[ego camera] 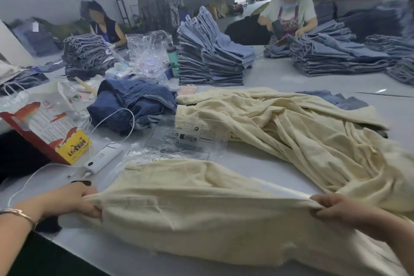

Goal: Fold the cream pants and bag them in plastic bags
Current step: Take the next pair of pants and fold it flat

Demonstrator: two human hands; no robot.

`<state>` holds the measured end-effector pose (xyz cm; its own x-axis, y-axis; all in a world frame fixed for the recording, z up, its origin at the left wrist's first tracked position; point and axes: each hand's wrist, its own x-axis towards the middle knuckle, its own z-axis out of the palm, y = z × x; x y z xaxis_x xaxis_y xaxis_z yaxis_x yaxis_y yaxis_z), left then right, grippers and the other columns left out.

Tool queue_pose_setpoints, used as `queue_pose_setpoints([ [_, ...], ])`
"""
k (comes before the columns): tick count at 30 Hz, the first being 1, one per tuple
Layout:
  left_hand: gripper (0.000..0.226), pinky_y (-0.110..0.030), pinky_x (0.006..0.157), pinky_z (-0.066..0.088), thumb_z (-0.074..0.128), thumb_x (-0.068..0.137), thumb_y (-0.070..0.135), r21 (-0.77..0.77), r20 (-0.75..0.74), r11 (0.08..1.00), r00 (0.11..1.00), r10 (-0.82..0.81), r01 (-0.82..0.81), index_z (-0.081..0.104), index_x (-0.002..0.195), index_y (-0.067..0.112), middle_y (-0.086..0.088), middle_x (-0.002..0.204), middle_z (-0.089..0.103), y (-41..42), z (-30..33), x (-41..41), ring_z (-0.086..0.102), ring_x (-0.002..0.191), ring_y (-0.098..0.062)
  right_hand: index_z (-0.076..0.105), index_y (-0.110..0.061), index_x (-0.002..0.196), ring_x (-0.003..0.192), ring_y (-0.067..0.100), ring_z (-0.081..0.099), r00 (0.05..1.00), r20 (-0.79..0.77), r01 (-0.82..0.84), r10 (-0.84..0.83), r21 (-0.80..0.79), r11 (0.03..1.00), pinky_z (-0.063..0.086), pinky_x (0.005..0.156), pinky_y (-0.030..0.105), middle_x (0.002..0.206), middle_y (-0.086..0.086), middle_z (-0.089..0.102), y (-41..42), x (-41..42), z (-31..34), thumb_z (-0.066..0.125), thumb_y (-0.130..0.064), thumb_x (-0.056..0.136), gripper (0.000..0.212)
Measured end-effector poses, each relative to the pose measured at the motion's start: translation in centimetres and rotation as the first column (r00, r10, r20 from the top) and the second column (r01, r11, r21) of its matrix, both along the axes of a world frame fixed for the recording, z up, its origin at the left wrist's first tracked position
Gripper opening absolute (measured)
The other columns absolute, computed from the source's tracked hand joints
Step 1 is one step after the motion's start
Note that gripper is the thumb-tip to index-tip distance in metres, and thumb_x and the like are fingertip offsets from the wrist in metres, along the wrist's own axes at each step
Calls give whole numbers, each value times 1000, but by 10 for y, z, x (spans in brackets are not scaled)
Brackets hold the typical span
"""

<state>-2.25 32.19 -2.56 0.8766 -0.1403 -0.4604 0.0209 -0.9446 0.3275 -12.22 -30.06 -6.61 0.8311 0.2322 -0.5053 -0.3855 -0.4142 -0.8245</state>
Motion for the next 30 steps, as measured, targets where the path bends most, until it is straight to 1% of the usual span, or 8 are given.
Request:
queue_pose_setpoints([
  [2, 65, -36, 80, 54, 85, 40, 68, -73, -95, 996, 994, 46, -53, 73, 83, 21, 4, 86, 73, 8, -3, 4, 69, 84, -14, 62, 2, 84, 70, 19, 57, 997, 55, 64, -62, -35, 997, 42, 68, 28, 76, 10, 62, 4, 7, 1, 59, -4, 91, 10],
  [5, 68, -40, 84, 54, 90, 43, 59, -153, -151, 979, 983, 108, -131, 74, 93, 16, -4, 97, 74, 10, 3, 19, 70, 93, -21, 66, -11, 76, 63, 6, 55, 988, 153, 62, -12, -325, 944, 39, 66, 27, 65, -5, 61, 12, 22, 0, 64, -33, 88, 25],
  [10, 60, -25, 72, 48, 79, 48, 75, 11, -117, 1000, 993, 17, -15, 72, 80, 23, 9, 80, 73, -11, 35, 75, 68, 76, -8, 56, -22, 64, 56, 0, 48, 981, 129, -13, 142, -693, 721, 33, 56, 19, 54, -9, 52, 26, 43, -16, 60, -54, 85, 39],
  [16, 40, -29, 63, 41, 77, 70, 54, 145, 231, 987, 967, -104, 71, 61, 71, 18, 7, 66, 62, -52, -8, 157, 58, 68, -9, 46, -26, 70, 69, 4, 52, 952, 306, 275, -23, -818, 506, 31, 52, 23, 68, -9, 53, 45, 40, -42, 48, -63, 87, 40],
  [19, 26, -28, 75, 47, 66, 79, 49, 275, 182, 960, 978, -99, 46, 60, 86, 25, 5, 94, 65, -72, -69, 172, 60, 91, -15, 31, -30, 72, 85, 13, 61, 951, 306, 295, -47, -847, 443, 34, 61, 31, 76, -10, 53, 59, 34, -57, 43, -63, 89, 39],
  [23, 50, -39, 103, 38, 49, 84, 36, 493, 191, 869, 980, -58, -45, 40, 133, 35, -3, 134, 46, -112, -107, 185, 42, 125, -25, 44, -29, 93, 93, 19, 62, 928, 341, 369, -151, -777, 510, 39, 70, 31, 94, -7, 66, 58, 28, -61, 50, -58, 86, 31],
  [27, 60, -37, 105, 34, 52, 84, 22, 426, 383, 893, 866, -321, 143, 32, 141, 27, 0, 140, 36, -216, -77, 178, 32, 128, -23, 53, -33, 103, 81, 6, 53, 919, 351, 384, -181, -687, 618, 39, 70, 23, 87, -17, 56, 31, 6, -48, 58, -58, 83, 33],
  [30, 62, -33, 110, 28, 55, 88, 28, 187, 392, 899, 809, -438, 396, 31, 144, 24, 3, 151, 28, -308, -63, 141, 22, 137, -20, 62, -24, 87, 65, 8, 53, 745, 629, 631, -221, -558, 538, 36, 57, 20, 73, -14, 56, 4, -23, -43, 74, -37, 79, 19],
])
